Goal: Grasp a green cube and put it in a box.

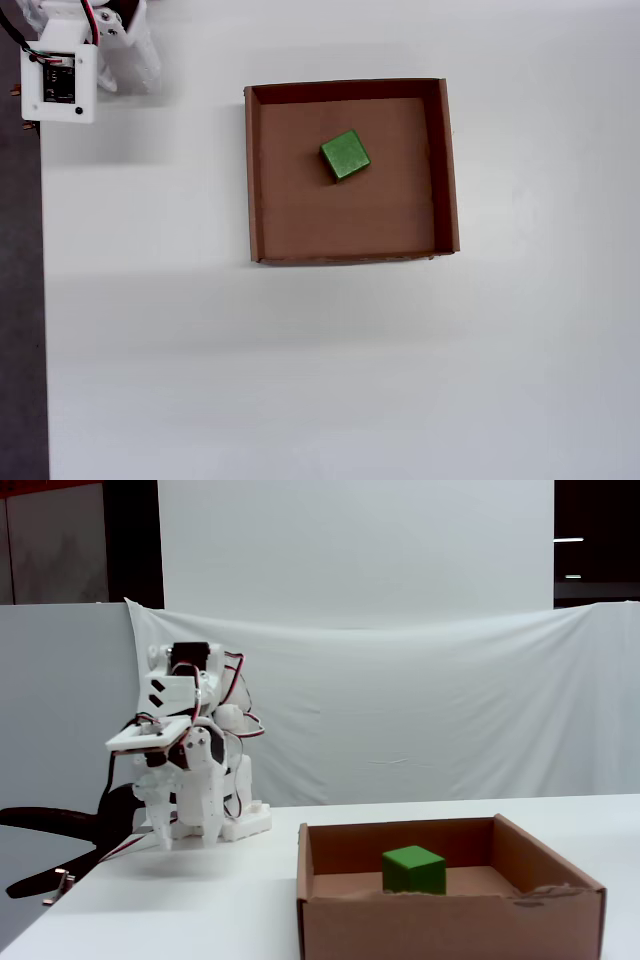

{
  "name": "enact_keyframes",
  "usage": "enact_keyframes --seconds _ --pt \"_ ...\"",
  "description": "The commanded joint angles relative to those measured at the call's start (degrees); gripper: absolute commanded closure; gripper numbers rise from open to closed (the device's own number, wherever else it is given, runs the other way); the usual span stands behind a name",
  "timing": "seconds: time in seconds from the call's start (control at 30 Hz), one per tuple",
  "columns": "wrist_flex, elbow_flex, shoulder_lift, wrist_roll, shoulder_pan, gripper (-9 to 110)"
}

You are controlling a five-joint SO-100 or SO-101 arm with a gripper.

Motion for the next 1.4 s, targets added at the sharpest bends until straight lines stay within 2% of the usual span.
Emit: enact_keyframes --seconds 0.0,0.1,0.27,1.37 --pt "0.4 -0.3 0.4 0.2 -1.0 84" --pt "0.2 -0.3 0.4 2.5 -1.3 84" --pt "0.2 -0.3 0.4 2.5 -1.4 81" --pt "0.1 -0.3 0.4 2.6 -1.4 81"
